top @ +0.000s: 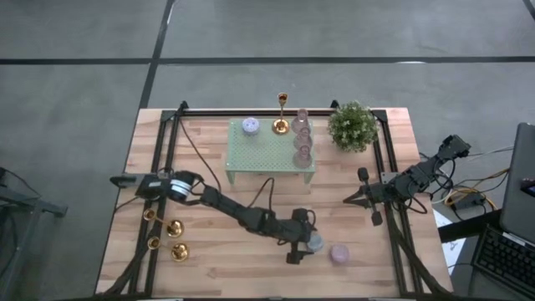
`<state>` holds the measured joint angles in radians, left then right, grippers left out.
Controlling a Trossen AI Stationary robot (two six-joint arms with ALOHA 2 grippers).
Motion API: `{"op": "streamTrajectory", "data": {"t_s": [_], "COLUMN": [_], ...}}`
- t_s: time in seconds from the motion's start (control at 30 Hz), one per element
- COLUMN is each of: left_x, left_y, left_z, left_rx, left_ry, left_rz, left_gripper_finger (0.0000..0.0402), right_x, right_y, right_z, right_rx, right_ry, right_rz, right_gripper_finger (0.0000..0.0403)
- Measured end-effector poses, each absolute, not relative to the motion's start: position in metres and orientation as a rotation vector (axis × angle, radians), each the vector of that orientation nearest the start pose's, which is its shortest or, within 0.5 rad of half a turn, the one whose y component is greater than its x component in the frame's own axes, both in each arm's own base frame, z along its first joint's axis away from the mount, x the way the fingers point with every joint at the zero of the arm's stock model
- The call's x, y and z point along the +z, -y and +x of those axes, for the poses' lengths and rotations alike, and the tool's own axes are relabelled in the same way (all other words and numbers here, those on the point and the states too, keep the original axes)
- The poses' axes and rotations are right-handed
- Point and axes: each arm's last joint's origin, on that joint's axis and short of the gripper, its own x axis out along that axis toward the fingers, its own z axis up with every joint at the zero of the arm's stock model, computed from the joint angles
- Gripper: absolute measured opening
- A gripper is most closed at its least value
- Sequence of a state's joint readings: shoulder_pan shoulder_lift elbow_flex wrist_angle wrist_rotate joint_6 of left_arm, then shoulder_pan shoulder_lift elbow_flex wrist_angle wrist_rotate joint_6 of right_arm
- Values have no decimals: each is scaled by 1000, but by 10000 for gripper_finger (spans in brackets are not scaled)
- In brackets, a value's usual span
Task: Pick & Place candle stick holders
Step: Put the blue scented candle on the shelf
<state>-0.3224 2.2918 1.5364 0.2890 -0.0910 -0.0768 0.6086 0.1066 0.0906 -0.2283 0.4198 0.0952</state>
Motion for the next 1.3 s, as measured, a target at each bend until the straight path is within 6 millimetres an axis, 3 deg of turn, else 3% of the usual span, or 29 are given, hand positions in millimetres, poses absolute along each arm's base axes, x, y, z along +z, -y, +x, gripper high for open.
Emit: {"op": "streamTrajectory", "data": {"t_s": [0.2,0.63,1.0,1.3], "left_x": [115,114,116,118], "left_y": [157,157,158,158], "left_z": [478,479,480,480], "left_rx": [-206,-204,-218,-226], "left_ry": [-483,-464,-445,-428], "left_rz": [7,-10,-21,-26], "left_gripper_finger": [381,378,309,311], "right_x": [165,165,165,165], "right_y": [-45,-45,-45,-45], "right_z": [85,85,85,85], "right_rx": [177,177,177,177], "right_ry": [-222,-222,-222,-222], "right_rz": [-27,-27,-25,-25], "right_gripper_finger": [8,8,8,8]}}
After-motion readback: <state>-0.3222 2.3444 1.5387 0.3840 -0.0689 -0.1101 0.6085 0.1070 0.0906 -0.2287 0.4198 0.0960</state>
